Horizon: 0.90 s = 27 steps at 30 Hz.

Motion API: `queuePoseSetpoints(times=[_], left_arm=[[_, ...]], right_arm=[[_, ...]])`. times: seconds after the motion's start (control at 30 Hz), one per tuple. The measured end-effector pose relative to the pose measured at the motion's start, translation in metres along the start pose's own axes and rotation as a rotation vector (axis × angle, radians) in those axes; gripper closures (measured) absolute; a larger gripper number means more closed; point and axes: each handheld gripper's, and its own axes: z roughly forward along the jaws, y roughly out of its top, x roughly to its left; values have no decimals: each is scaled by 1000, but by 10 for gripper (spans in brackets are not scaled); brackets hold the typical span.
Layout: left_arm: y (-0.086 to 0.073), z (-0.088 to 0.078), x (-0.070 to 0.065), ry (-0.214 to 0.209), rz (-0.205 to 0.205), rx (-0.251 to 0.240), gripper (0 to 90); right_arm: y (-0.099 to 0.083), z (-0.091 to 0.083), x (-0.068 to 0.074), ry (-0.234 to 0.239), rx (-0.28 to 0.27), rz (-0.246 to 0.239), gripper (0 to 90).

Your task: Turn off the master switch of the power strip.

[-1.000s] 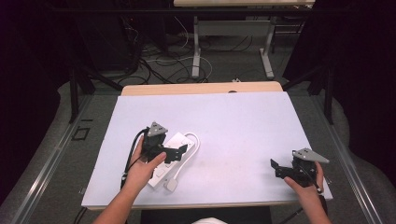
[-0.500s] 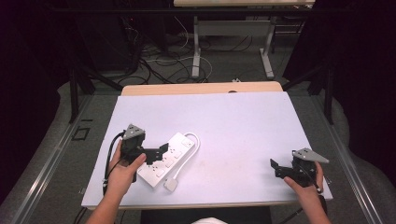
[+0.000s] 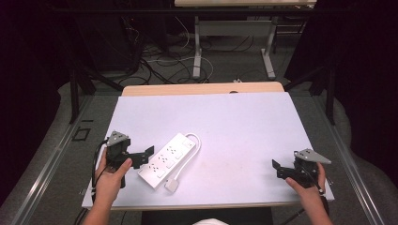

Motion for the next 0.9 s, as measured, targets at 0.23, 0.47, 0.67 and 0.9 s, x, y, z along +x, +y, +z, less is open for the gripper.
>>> queuePoseSetpoints(times=[0.23,0.47,0.67,0.9], left_arm=[[-15,-4,15,41,-19,-1,3],[-28,-10,26,67,-29,-6,3],[-41,-13,34,91,-43,-3,3],[-54,-13,43,106,-59,-11,3]], right_arm=[[0,0,0,-1,0,2,65],[0,0,0,-11,-6,4,65],[0,1,1,-19,-27,5,65],[0,0,0,-13,-7,0,65]])
